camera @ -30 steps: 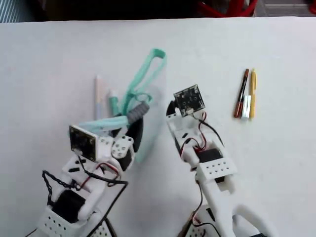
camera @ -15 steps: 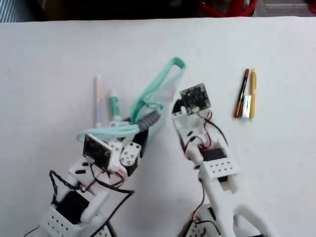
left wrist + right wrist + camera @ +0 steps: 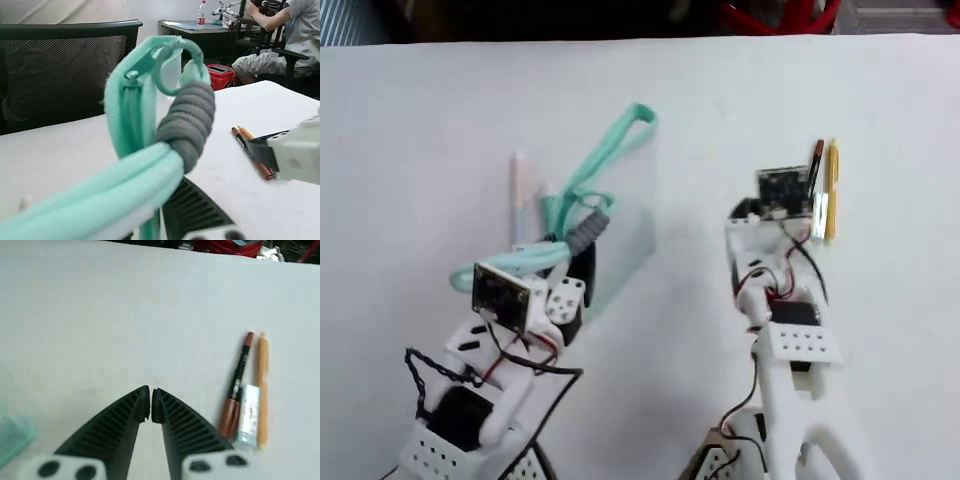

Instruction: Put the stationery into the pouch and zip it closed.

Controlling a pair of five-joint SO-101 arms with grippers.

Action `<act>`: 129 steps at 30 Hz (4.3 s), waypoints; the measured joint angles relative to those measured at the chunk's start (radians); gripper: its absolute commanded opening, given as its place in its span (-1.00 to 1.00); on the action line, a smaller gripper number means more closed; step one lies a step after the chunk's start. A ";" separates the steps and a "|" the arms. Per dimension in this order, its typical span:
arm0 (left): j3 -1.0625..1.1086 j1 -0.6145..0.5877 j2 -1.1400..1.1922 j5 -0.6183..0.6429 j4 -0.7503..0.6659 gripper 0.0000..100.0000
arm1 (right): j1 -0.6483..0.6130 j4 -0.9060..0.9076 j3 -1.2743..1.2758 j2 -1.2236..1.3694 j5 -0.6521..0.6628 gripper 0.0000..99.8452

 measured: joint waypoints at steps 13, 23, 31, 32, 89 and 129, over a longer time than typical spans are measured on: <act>0.000 -0.023 -0.002 0.002 0.020 -0.95 | 0.141 0.321 -0.376 0.193 0.002 -0.96; 0.029 -0.023 -0.002 -0.041 -0.014 -0.95 | 0.267 0.522 -0.822 0.652 -0.137 -0.62; 0.106 0.032 -0.003 -0.143 -0.120 -0.95 | 0.313 0.634 -1.148 1.039 -0.137 -0.64; 0.110 0.043 -0.003 -0.158 -0.120 -0.95 | 0.318 0.646 -1.185 1.079 -0.137 -0.64; 0.110 0.074 -0.003 -0.192 -0.121 -0.95 | 0.282 1.255 -1.857 1.065 0.074 -0.97; 0.110 0.074 -0.003 -0.192 -0.121 -0.95 | -0.462 0.124 -0.835 -0.002 -0.005 -0.97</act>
